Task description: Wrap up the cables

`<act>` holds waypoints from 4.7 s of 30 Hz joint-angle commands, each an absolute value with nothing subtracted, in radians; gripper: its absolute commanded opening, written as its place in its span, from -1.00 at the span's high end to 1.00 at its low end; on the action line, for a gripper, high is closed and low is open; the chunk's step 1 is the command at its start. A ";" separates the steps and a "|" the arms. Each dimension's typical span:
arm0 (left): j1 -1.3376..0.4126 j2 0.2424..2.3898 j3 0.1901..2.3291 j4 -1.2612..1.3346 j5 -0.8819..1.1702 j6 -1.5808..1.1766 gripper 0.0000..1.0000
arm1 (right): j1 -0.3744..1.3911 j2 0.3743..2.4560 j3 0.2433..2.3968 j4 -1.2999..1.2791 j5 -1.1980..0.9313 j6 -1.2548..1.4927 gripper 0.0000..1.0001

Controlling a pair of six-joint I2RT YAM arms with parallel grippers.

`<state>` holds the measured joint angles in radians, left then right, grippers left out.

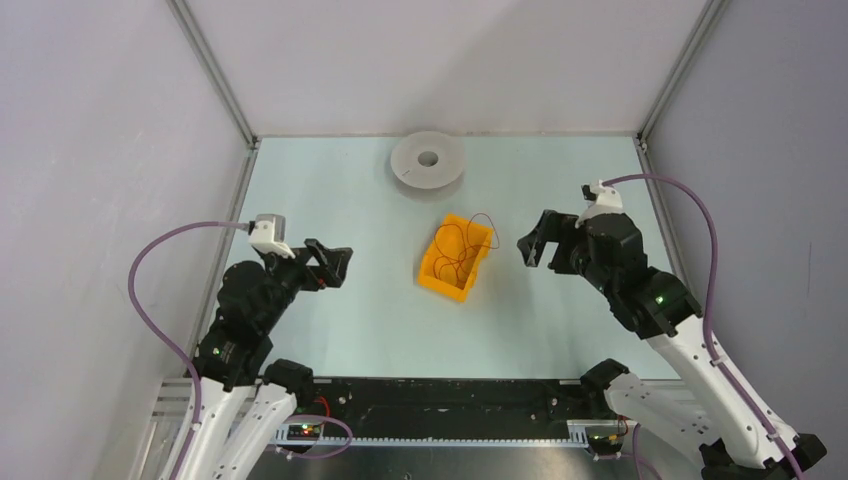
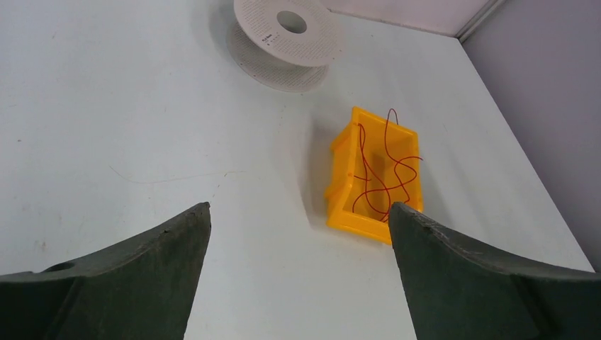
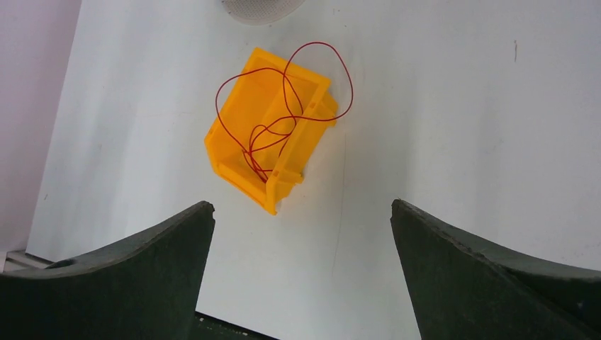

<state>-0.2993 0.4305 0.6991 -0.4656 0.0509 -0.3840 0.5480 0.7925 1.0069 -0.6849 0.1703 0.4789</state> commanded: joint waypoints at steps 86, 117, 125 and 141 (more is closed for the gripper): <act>-0.220 1.611 1.161 0.187 0.174 -0.591 1.00 | 0.624 0.496 0.953 -0.540 -0.024 0.561 -0.48; -0.638 0.817 0.835 -0.558 -0.211 0.028 1.00 | 0.634 0.639 0.795 -0.391 0.078 0.430 -0.31; -0.638 0.811 0.850 -0.548 -0.156 -0.013 0.65 | 0.673 0.852 0.775 -0.215 0.090 0.334 -0.12; -0.637 0.794 0.842 -0.549 -0.177 -0.028 0.43 | 0.828 1.257 0.775 0.054 0.261 0.335 0.16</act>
